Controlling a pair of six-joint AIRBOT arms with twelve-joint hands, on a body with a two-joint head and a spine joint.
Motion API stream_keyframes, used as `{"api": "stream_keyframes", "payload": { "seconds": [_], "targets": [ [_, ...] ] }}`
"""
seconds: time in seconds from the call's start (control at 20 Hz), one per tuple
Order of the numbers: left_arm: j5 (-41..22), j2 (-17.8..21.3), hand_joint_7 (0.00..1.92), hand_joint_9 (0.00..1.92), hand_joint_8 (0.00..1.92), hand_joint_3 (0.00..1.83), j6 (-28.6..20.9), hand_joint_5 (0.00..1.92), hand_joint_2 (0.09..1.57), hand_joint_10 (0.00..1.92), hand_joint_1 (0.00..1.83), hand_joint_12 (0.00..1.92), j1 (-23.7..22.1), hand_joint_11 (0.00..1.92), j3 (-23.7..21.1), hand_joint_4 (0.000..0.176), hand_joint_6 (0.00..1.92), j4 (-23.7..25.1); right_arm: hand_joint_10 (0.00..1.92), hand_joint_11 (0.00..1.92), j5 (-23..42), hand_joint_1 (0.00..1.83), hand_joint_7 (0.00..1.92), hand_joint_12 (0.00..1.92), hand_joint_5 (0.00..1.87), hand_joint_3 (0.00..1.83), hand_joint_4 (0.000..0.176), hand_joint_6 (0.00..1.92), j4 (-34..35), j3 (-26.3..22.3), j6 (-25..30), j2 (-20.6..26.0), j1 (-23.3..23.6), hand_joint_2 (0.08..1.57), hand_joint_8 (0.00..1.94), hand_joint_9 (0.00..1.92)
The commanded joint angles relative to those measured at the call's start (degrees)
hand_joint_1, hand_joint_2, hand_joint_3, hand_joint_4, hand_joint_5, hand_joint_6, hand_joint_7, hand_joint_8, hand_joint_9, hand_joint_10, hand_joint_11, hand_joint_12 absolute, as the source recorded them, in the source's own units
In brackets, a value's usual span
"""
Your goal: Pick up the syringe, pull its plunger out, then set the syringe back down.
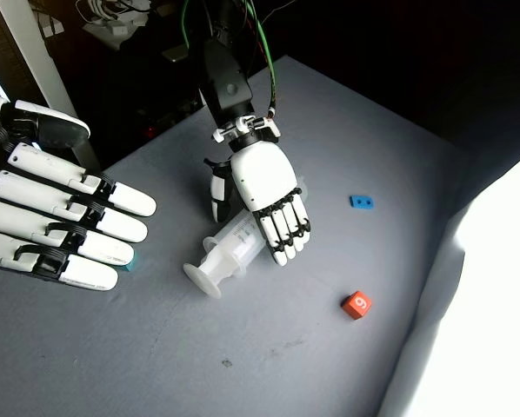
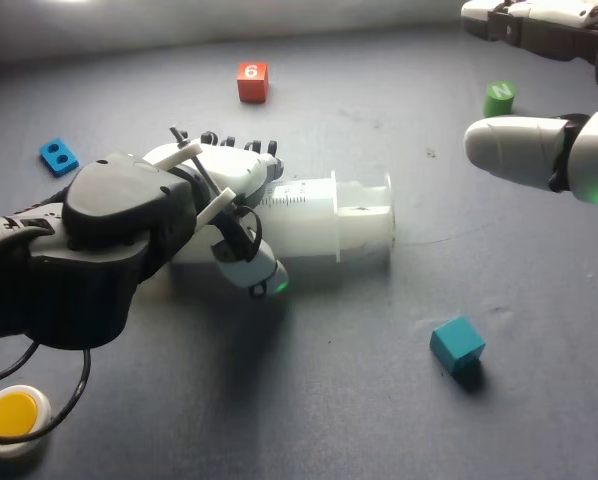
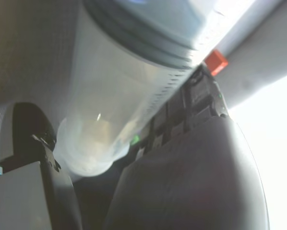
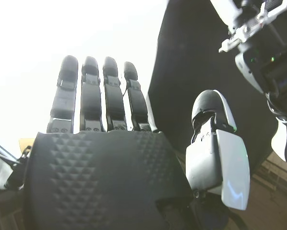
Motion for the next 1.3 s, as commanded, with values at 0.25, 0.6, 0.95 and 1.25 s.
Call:
{"api": "stream_keyframes", "payload": {
  "seconds": [0.25,0.6,0.95,1.25],
  "targets": [
    [-1.3,-1.2,1.03,1.09,0.83,0.0,-1.4,0.86,1.17,0.17,1.18,1.09,1.0,0.59,0.4,0.0,0.82,2.9,0.0,0.0,6.0,0.05,0.23,0.4,0.25,0.0,0.0,0.0,-2.0,-0.5,0.2,0.2,0.7,1.19,0.0,0.19],
    [-1.9,-1.3,0.82,0.72,1.42,0.0,-1.8,0.75,1.23,1.18,1.18,1.55,1.4,0.48,-0.1,0.0,1.2,2.9,0.01,0.0,6.5,0.0,0.25,0.43,0.25,0.0,0.0,0.01,-2.0,-0.7,0.1,0.2,0.8,1.19,0.01,0.21],
    [-0.4,0.1,0.8,0.7,1.45,0.0,-1.1,0.73,1.24,1.23,1.17,1.5,-0.7,0.46,-1.6,0.0,1.24,2.8,0.0,0.0,7.8,0.05,0.27,0.47,0.26,0.0,0.0,0.0,-2.0,-0.6,-0.4,0.2,0.8,1.19,0.0,0.23],
    [0.6,2.7,0.78,0.68,1.5,0.0,1.7,0.71,1.25,1.31,1.17,1.57,-4.4,0.46,-4.6,0.0,1.25,0.2,0.0,0.0,7.8,0.36,0.27,0.49,0.26,0.0,0.0,0.0,-5.8,-0.5,1.8,0.2,1.2,1.09,0.0,0.25]
  ]
}}
